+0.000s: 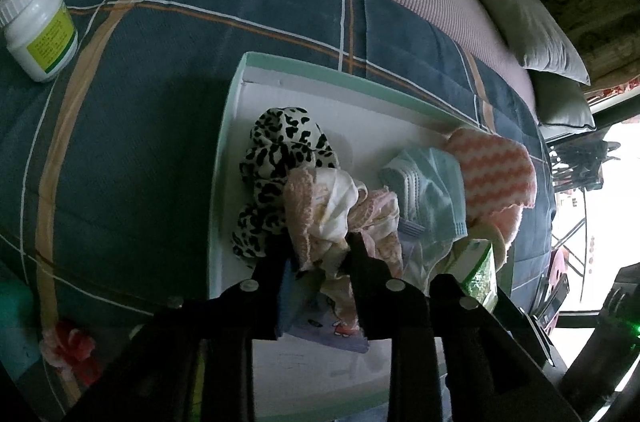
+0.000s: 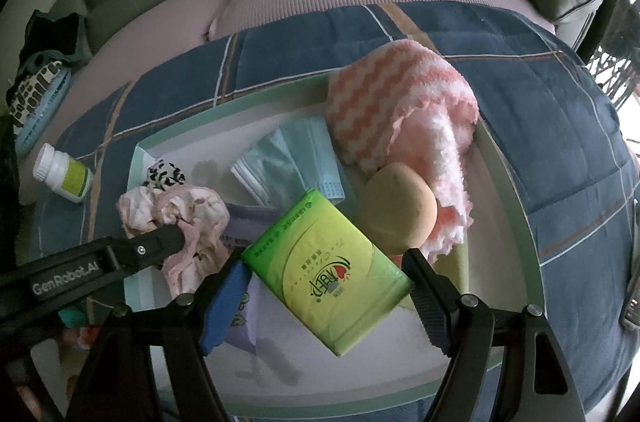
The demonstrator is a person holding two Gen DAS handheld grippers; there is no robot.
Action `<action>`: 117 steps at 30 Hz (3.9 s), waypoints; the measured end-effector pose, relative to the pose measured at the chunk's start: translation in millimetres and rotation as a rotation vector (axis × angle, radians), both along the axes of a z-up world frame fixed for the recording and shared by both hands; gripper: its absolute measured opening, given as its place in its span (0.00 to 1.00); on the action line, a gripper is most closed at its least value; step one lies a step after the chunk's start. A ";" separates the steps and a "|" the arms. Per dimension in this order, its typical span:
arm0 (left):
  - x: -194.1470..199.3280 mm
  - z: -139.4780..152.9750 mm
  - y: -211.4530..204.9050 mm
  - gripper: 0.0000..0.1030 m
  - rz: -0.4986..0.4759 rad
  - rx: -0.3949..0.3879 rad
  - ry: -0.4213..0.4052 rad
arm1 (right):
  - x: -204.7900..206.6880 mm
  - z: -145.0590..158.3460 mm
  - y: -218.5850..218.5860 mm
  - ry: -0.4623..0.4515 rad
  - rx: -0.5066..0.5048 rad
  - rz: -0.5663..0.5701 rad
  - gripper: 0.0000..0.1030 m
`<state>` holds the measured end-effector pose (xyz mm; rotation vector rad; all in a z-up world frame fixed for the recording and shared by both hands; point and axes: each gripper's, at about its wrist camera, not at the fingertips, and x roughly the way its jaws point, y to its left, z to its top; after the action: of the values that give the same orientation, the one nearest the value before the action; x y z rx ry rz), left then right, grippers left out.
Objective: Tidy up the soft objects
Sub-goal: 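Open the left tool over the tray while the right tool lowers and releases the tissue pack, then move both tools back from the tray toward the red hair clip and small pack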
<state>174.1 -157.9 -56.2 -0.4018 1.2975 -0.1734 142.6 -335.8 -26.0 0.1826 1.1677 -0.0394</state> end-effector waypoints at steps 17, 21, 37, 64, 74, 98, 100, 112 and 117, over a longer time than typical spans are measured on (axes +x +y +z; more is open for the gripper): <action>-3.4 17.6 4.5 0.57 0.008 0.015 -0.043 | -3.3 14.5 -5.5 -0.050 0.008 -0.028 0.77; -7.3 28.1 8.8 0.64 0.013 0.014 -0.070 | -3.4 17.7 -5.5 -0.064 0.008 -0.027 0.79; -13.6 51.8 38.4 0.82 0.110 0.104 -0.169 | -4.3 22.3 0.7 -0.093 -0.024 0.003 0.94; -30.2 69.7 98.8 1.00 0.294 0.172 -0.269 | -7.4 36.7 11.6 -0.196 -0.005 0.038 1.00; -49.3 71.8 116.6 1.00 0.317 0.203 -0.272 | -13.9 36.2 68.9 -0.183 -0.034 0.189 1.00; -83.3 74.9 161.6 1.00 0.375 0.429 -0.159 | -30.4 14.4 166.6 -0.100 -0.016 0.431 1.00; -86.1 75.0 166.8 1.00 0.367 0.409 -0.141 | -30.0 11.2 166.9 -0.081 0.001 0.437 1.00; -97.3 86.1 175.9 1.00 0.312 0.380 -0.099 | -41.5 3.0 186.3 -0.031 0.069 0.552 0.97; -111.4 95.9 171.9 1.00 0.293 0.344 -0.112 | -46.4 -3.4 186.6 -0.008 0.072 0.583 0.89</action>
<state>62.6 14.0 39.7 -0.2781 1.1171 0.2683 96.1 -149.2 -29.4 -0.0993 1.1780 0.5168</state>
